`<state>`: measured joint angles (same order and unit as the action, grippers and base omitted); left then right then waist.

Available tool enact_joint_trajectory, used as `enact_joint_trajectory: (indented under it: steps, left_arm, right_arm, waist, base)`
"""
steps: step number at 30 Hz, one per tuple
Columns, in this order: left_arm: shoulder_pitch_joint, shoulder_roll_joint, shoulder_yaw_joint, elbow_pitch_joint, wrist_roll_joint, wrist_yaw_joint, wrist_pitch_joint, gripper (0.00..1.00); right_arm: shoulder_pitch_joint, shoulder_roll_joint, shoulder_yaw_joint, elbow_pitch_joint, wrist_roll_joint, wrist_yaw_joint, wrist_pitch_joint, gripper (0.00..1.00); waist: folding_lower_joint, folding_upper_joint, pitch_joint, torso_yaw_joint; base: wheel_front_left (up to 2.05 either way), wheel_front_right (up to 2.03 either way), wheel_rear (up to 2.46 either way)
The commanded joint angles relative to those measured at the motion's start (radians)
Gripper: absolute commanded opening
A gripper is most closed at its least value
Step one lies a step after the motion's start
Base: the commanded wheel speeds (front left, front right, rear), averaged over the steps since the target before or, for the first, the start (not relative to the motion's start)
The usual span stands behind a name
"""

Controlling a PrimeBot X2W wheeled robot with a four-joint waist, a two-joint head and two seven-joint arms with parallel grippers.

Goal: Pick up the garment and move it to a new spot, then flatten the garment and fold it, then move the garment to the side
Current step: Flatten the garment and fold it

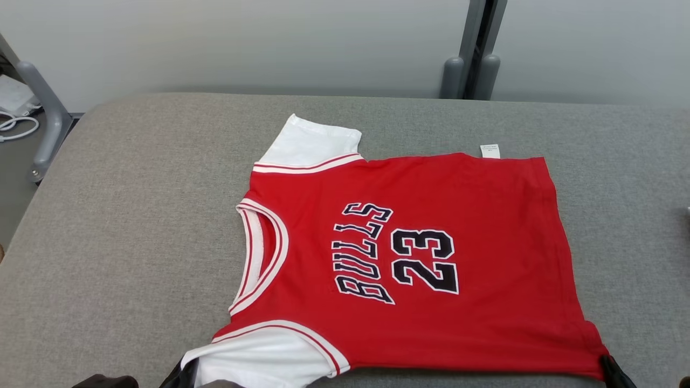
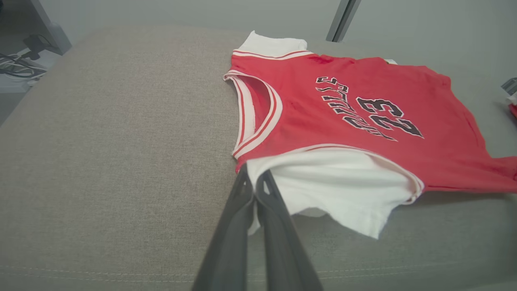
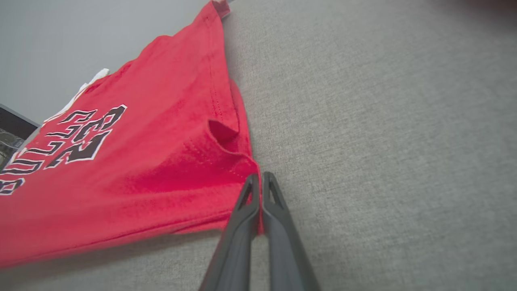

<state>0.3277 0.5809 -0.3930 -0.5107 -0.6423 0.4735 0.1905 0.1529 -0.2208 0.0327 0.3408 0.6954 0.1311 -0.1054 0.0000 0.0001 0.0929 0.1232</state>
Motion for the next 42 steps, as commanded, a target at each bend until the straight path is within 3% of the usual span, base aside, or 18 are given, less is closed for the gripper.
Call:
enact_joint_trajectory:
  steps: [1,8,17,27,38,39,40,41,42]
  left_arm:
    - [0.006,0.013,0.011,-0.005,0.004,0.007,0.002,0.00]
    - [-0.046,0.065,0.017,-0.013,-0.001,-0.029,0.050,0.00]
    - [-0.262,0.105,0.021,0.067,-0.025,-0.148,0.113,0.00]
    - [-0.472,0.042,0.002,0.278,-0.088,-0.264,0.127,0.00]
    - [-0.601,-0.036,-0.019,0.520,-0.121,-0.359,0.066,0.00]
    - [-0.603,-0.040,-0.018,0.532,-0.127,-0.361,0.062,0.01]
    - [-0.605,-0.043,-0.021,0.543,-0.131,-0.369,0.063,0.24]
    - [-0.606,-0.044,-0.021,0.552,-0.132,-0.371,0.059,0.46]
    - [-0.608,-0.045,-0.018,0.559,-0.132,-0.374,0.051,1.00]
  right_arm:
    - [0.013,0.006,-0.024,-0.026,-0.020,-0.001,0.021,0.00]
    - [0.057,0.105,-0.129,-0.248,-0.143,-0.001,0.220,0.00]
    - [-0.081,0.144,-0.174,-0.472,-0.247,0.000,0.460,0.00]
    - [-0.277,0.121,-0.114,-0.398,-0.288,0.000,0.543,0.00]
    - [-0.346,0.115,-0.099,-0.248,-0.291,0.000,0.485,0.00]
    - [-0.348,0.116,-0.093,-0.243,-0.278,0.000,0.474,0.09]
    - [-0.350,0.117,-0.088,-0.238,-0.270,0.000,0.461,0.41]
    - [-0.352,0.110,-0.081,-0.234,-0.270,0.000,0.449,0.99]
    - [-0.354,0.107,-0.076,-0.231,-0.268,0.000,0.435,1.00]
  waist:
    - [0.0000,-0.0001,0.003,-0.005]
    - [0.0000,-0.0001,0.025,-0.025]
    - [0.0000,-0.0001,0.097,-0.053]
    - [0.0000,-0.0001,0.182,-0.067]
    - [0.0000,-0.0001,0.231,-0.085]
    - [0.0000,-0.0001,0.232,-0.087]
    - [0.0000,-0.0001,0.232,-0.089]
    - [0.0000,-0.0001,0.232,-0.091]
    - [0.0000,-0.0001,0.231,-0.092]
  base:
    - [0.00,0.00,0.00]
    - [0.00,0.00,0.00]
    - [0.00,0.00,0.00]
    - [0.00,0.00,0.00]
    - [0.00,0.00,0.00]
    - [0.00,0.00,0.00]
    - [0.00,0.00,0.00]
    - [0.00,0.00,0.00]
    - [0.00,0.00,0.00]
